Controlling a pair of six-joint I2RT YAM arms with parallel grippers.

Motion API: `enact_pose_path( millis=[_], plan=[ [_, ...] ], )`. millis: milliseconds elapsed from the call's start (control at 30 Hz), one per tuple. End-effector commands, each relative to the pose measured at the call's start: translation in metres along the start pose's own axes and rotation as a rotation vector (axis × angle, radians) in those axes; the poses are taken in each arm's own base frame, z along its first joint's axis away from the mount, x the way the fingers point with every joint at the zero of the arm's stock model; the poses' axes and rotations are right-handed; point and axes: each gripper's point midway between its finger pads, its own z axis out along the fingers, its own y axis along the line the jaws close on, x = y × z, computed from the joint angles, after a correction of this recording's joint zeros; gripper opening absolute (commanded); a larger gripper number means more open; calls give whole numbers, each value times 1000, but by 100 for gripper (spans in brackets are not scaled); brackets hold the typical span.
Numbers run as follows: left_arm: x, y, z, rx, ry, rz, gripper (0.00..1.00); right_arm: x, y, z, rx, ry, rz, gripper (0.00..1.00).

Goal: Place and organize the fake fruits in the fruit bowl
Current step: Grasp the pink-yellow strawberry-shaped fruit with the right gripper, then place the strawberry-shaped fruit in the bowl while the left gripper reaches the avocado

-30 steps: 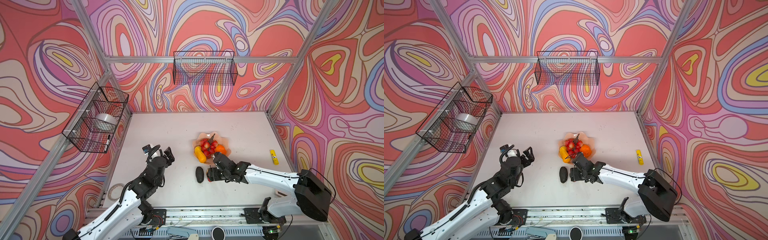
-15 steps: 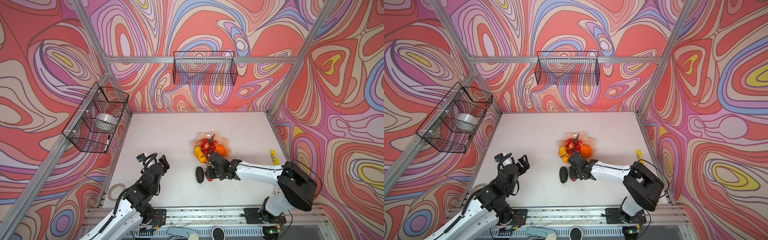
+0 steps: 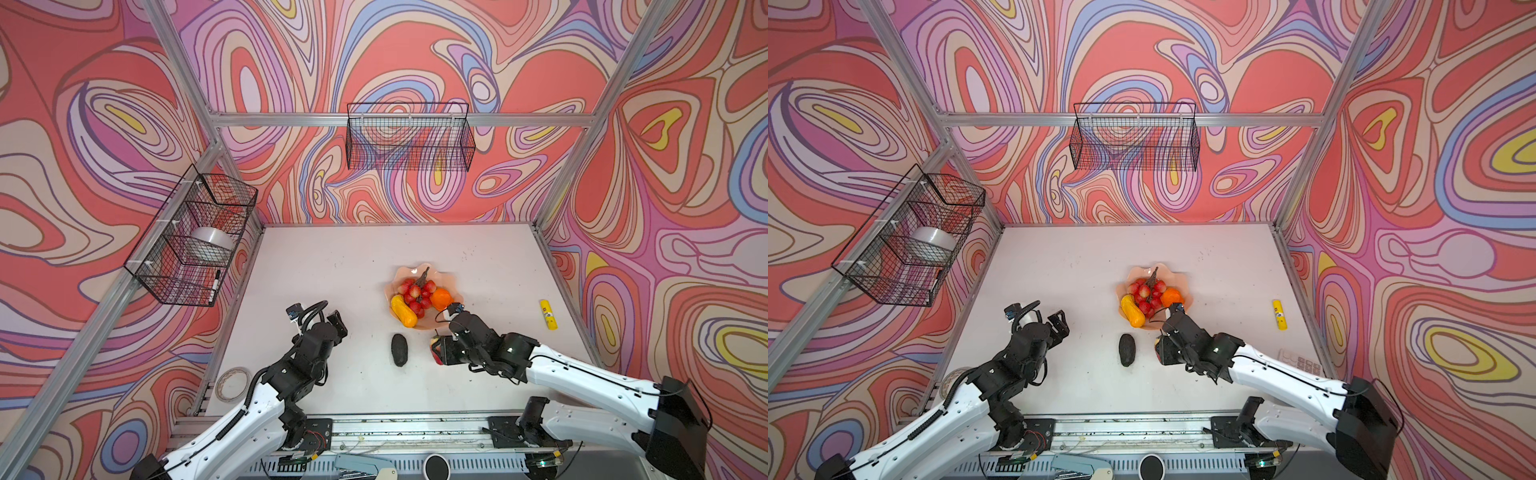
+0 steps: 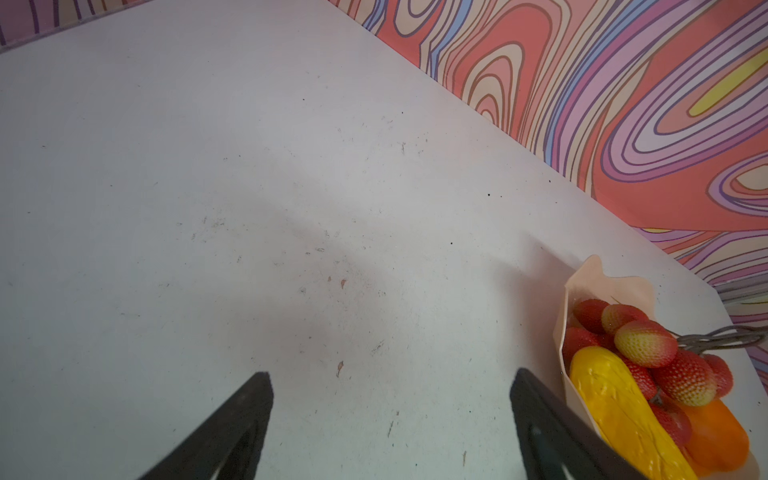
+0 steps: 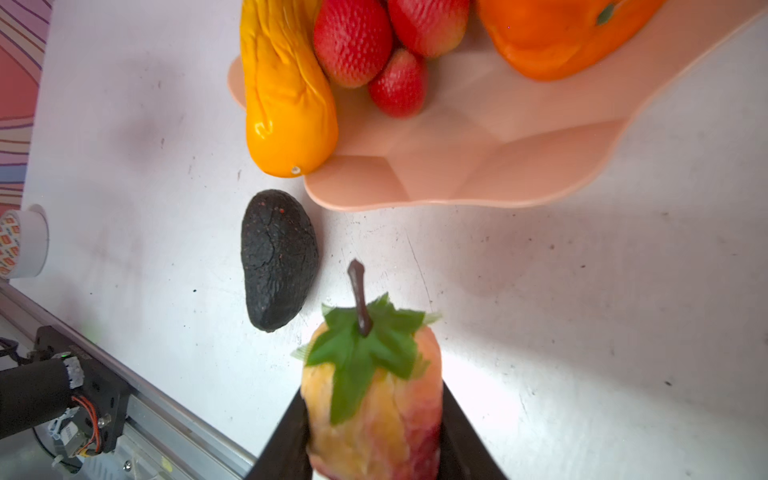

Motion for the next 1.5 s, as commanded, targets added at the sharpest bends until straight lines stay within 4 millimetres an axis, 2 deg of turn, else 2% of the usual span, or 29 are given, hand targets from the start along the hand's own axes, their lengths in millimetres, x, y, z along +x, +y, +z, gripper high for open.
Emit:
enact_pose_path(
  millis=[0, 133, 333, 600, 833, 967, 1100, 1133, 1267, 1467],
  plan=[
    [-4, -7, 1, 22, -9, -39, 89, -3, -15, -17, 66, -35, -10, 29],
    [-4, -8, 1, 32, -3, -44, 89, -27, -10, -25, 92, -110, -10, 29],
    [-4, -8, -4, 47, 4, -47, 89, -63, 7, -7, 111, -152, -41, 29],
    [-6, -16, -10, 102, 15, -16, 89, -97, -12, 24, 114, -151, -19, 30],
    [0, -37, -10, 196, 60, 29, 89, -102, -19, 46, 110, -119, -40, 33],
    [14, -51, -7, 256, 123, 41, 89, -100, -19, 59, 103, -106, -44, 37],
    [30, -72, -5, 346, 206, 71, 88, -96, -20, 65, 103, -88, -43, 60],
    [35, -75, -5, 360, 233, 81, 87, -98, -19, 62, 97, -98, -41, 68],
    [53, -92, -10, 411, 362, 146, 85, -118, -16, 34, 73, -193, -23, 78],
    [87, -108, -34, 476, 502, 280, 84, -158, -43, -32, 61, -394, 96, 90]
  ],
)
